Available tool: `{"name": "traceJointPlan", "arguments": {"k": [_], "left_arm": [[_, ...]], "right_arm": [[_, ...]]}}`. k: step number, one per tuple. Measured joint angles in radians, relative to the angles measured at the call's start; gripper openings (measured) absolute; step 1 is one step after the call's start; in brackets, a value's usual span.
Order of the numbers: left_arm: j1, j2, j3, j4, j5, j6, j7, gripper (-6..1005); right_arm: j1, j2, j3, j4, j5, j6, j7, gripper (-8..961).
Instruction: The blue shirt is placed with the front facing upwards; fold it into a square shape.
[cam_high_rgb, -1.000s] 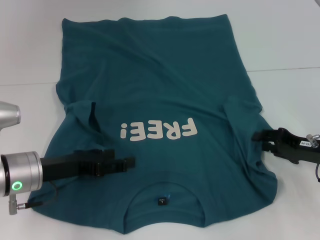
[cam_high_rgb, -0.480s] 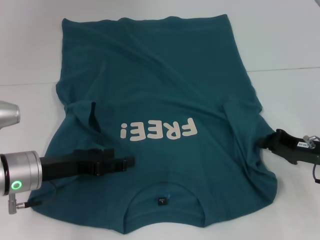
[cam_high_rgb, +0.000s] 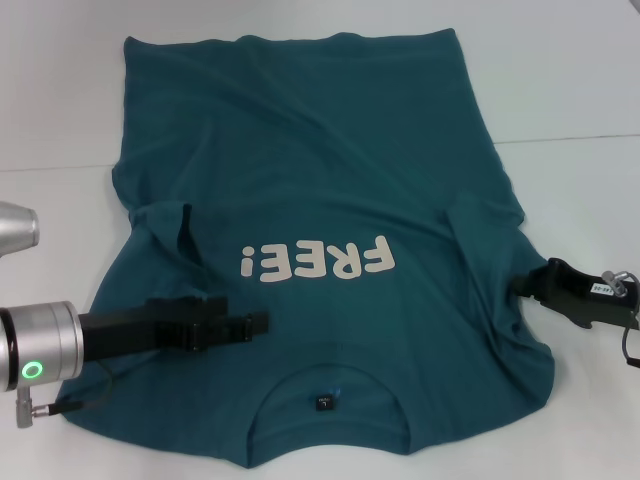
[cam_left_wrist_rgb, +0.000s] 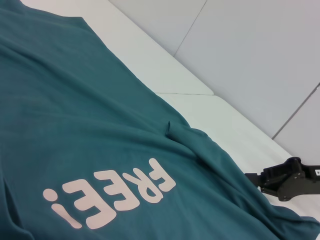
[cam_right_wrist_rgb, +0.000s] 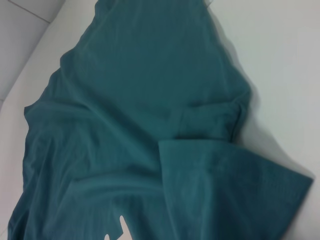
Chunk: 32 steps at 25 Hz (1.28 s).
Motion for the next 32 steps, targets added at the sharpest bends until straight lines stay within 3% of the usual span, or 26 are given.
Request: {"name": "traceJointPlan", "arguments": {"k": [17,32], "left_arm": [[-0.003,-0.002,0.003,0.0,-0.005,-0.011,0.0,874],[-0.016,-0.003,0.004,-0.004,-0.008,-0.027,0.0,876]], "right_arm": [[0.013,-0.008,0.001,-0.015,0.055,-0.057,-0.058,24],[0.103,-0.001,-0.084,-0.022,0.051,-0.065,-0.059,29]]}}
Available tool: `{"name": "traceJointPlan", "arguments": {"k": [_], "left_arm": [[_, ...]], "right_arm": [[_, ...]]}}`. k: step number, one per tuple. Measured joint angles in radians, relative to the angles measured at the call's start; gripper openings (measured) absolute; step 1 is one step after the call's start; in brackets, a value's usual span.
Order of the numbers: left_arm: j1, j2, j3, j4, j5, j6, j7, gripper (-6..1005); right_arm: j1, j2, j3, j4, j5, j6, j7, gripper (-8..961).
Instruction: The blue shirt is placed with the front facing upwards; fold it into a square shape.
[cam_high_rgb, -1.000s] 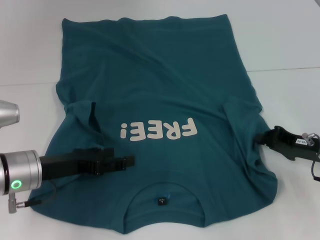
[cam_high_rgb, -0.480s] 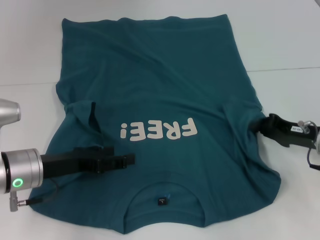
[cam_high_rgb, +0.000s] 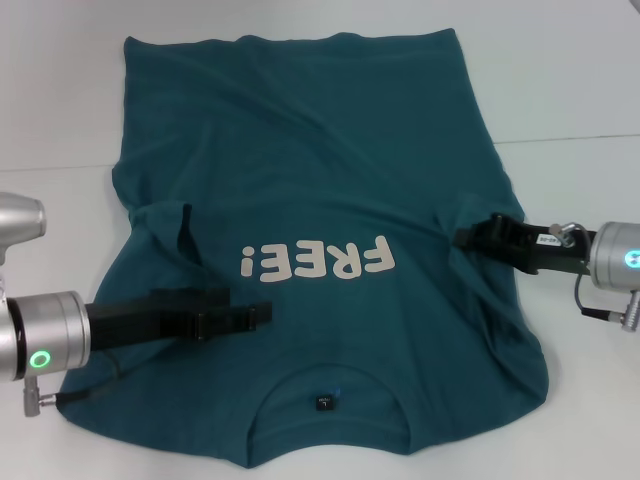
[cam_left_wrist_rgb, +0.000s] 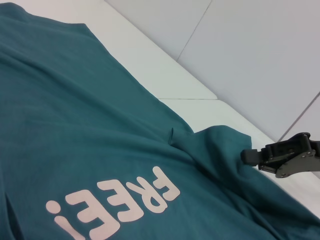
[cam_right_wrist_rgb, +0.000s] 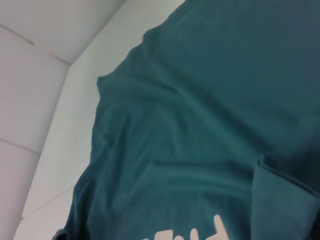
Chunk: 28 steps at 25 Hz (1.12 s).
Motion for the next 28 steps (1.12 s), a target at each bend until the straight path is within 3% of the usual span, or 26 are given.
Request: {"name": "traceJointPlan", "arguments": {"k": [11,20,28], "left_arm": [[-0.009,0.003,0.0,0.001,0.0,-0.009,-0.001,876],[-0.011,0.002,-0.002,0.004,0.0,-0.014,-0.005,875],[-0.007,0.002,-0.005,0.004,0.0,-0.013,-0.008,876]], "right_arm": [[0.007,0.003,-0.075,0.008,-0.002,-0.014,-0.003,32],[-0.049,-0.014,-0.06,-0.019,0.063,-0.146,-0.094,74],[-0.142,-0.033,-0.057,-0.028,0.28,-0.236,-0.28,370]]}}
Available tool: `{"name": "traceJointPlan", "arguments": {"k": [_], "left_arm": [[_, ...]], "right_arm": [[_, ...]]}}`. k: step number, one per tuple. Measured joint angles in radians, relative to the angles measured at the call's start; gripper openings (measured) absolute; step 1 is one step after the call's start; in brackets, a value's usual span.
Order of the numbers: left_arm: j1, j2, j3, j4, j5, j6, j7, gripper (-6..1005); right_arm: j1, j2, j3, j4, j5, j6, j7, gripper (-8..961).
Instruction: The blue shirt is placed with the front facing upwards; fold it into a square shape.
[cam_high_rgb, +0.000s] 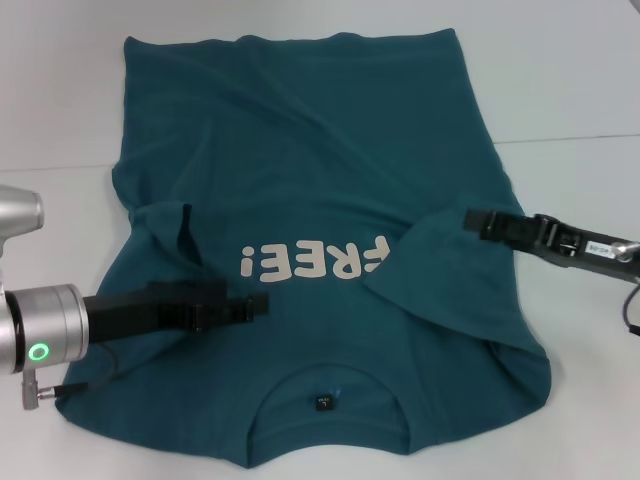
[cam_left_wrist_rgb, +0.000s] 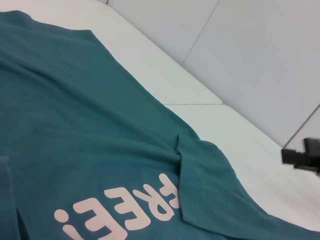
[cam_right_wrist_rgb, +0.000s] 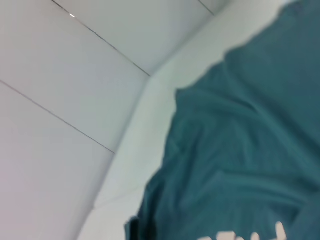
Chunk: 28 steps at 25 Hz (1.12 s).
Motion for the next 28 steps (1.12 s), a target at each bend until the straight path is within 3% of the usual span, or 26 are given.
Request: {"name": "traceJointPlan", "arguments": {"k": [3,17,28], "left_arm": [[0.003,-0.001,0.002,0.0,0.0,0.007,0.0,876],[0.054,0.013,-0.009,0.088,0.006,0.012,-0.101,875],[0.068,0.046,-0.118,0.142,0.162,0.004,-0.236,875]], "right_arm": [[-0.019,-0.007,0.002,0.0,0.026,-0.037,-0.06,510],[-0.037,-0.029,0.017,-0.001,0.03,-0.116,-0.173,934],[-0.028,-0.034,0.019,0.0,0.032,-0.11,-0.146,924]]}}
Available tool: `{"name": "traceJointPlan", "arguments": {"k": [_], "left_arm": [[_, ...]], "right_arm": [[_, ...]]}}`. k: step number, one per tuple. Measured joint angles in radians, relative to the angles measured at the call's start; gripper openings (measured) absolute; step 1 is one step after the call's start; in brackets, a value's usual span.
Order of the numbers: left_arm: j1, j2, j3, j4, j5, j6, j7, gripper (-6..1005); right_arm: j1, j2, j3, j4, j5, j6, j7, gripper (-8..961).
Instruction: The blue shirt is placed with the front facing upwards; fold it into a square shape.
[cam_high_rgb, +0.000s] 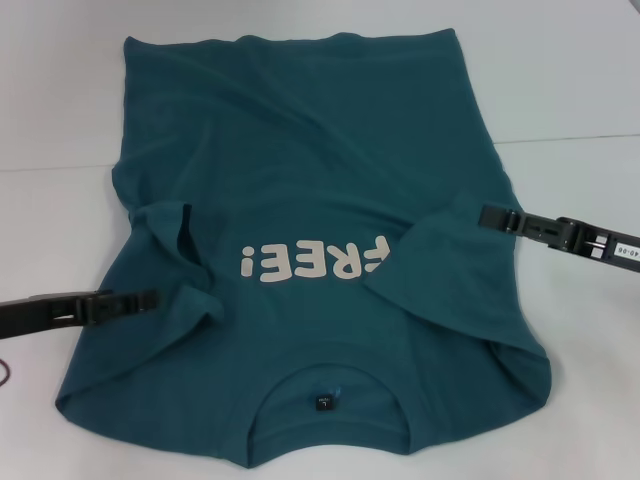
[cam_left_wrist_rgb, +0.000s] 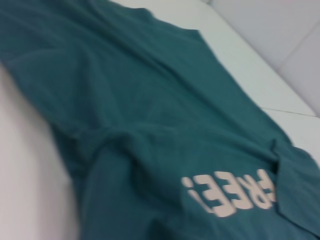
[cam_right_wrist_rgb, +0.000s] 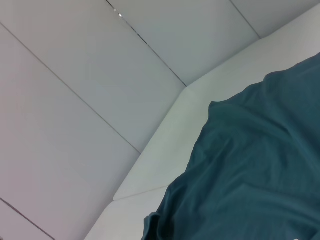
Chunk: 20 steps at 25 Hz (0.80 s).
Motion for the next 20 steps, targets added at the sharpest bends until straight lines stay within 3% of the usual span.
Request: {"name": "traceJointPlan", "arguments": {"k": [10,20], "left_arm": [[-0.007,0.001,-0.012,-0.005,0.106,-0.125,-0.026,874],[-0.005,-0.005,0.022,-0.013,0.128,-0.143,-0.025,874]], "right_arm": [[0.005,-0.001,0.016,-0.003,0.002,0.006,0.047,924],[0.013,-0.003,0.017,-0.002,0.004,0.004,0.051,924]]}}
